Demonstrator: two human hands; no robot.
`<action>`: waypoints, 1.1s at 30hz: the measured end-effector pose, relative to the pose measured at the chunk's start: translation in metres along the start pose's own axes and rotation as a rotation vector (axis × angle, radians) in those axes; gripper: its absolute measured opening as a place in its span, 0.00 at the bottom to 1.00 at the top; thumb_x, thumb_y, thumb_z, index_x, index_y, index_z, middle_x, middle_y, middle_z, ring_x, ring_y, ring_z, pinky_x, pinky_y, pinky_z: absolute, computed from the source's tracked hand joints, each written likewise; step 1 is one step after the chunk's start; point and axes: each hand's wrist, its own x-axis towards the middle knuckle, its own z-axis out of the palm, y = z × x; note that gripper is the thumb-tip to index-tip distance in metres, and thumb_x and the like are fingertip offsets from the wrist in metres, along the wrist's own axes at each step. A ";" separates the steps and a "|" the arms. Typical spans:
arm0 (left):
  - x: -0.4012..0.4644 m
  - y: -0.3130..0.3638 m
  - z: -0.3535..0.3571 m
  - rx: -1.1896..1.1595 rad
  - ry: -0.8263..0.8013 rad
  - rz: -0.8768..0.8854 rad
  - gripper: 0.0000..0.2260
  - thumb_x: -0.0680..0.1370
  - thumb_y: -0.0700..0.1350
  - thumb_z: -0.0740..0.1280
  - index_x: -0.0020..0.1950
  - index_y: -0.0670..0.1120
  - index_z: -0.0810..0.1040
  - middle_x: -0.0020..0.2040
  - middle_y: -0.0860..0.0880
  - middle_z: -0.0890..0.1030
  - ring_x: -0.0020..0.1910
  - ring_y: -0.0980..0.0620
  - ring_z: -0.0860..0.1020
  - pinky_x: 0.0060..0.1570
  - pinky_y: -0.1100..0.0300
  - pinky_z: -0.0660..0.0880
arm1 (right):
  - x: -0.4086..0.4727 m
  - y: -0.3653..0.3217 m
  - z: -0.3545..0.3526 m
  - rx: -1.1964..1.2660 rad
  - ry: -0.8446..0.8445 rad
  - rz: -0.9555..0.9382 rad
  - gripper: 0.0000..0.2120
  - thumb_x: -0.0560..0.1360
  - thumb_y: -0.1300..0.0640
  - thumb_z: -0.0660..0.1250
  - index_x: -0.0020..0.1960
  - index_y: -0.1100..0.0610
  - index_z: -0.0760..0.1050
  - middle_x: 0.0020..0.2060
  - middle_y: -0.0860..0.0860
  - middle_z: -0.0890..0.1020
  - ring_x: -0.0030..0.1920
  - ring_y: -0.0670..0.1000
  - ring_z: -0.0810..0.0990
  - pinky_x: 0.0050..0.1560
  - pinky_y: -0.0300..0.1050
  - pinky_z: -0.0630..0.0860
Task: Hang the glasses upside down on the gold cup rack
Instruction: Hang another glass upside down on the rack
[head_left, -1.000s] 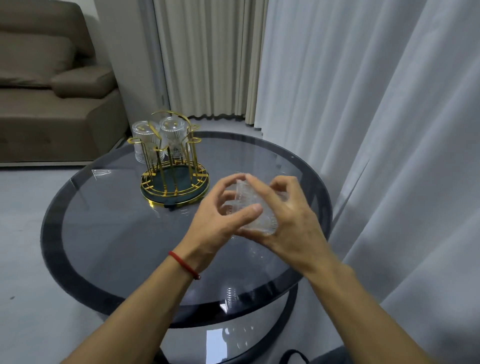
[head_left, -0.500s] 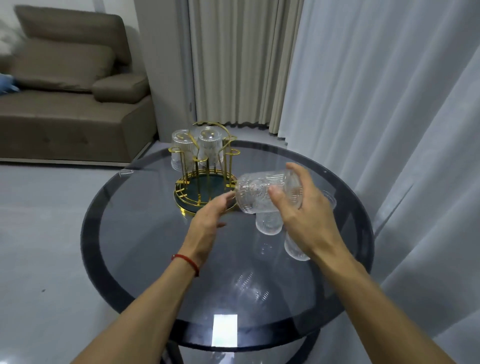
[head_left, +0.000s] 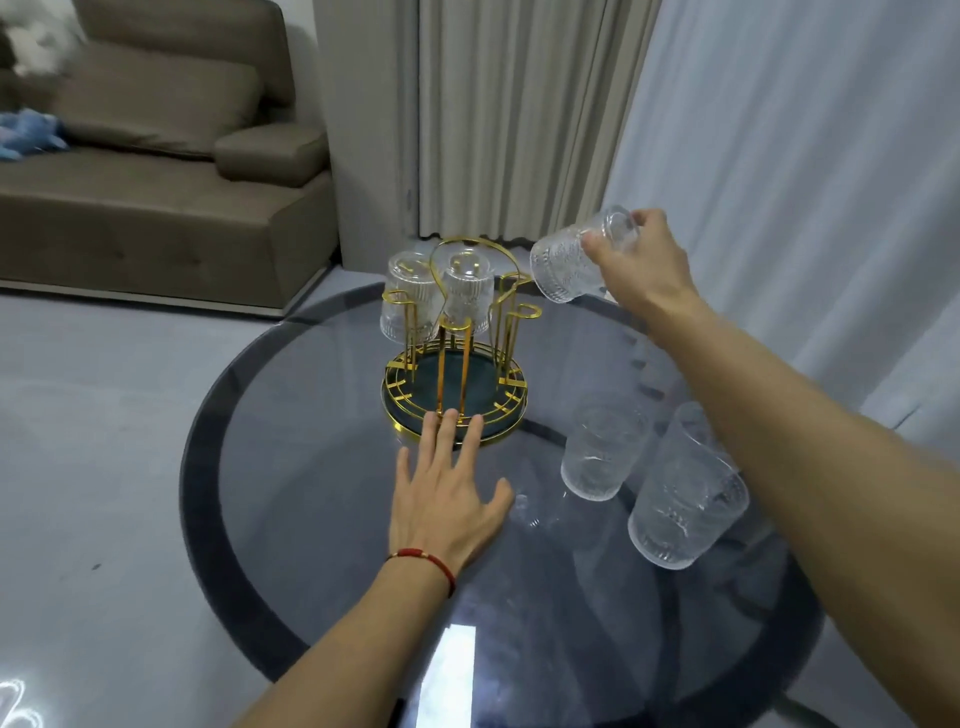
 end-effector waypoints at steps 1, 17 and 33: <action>0.000 0.001 0.000 -0.002 0.001 -0.001 0.36 0.77 0.66 0.49 0.82 0.57 0.44 0.83 0.49 0.44 0.80 0.50 0.36 0.78 0.39 0.49 | 0.009 -0.002 0.001 -0.028 -0.014 -0.029 0.34 0.78 0.43 0.68 0.78 0.56 0.64 0.73 0.56 0.73 0.68 0.58 0.75 0.54 0.41 0.68; 0.002 0.002 0.006 -0.005 0.008 -0.015 0.34 0.78 0.65 0.49 0.81 0.57 0.43 0.83 0.50 0.42 0.79 0.50 0.34 0.78 0.39 0.46 | 0.054 -0.013 0.027 -0.231 -0.482 -0.249 0.37 0.74 0.52 0.78 0.79 0.54 0.68 0.73 0.55 0.74 0.66 0.52 0.73 0.68 0.50 0.70; 0.003 0.001 0.005 0.017 -0.009 -0.015 0.33 0.79 0.65 0.50 0.81 0.57 0.43 0.83 0.49 0.44 0.80 0.49 0.36 0.78 0.39 0.47 | 0.050 0.006 0.058 -0.194 -0.583 -0.199 0.40 0.72 0.55 0.80 0.79 0.54 0.65 0.74 0.53 0.72 0.65 0.52 0.74 0.64 0.48 0.74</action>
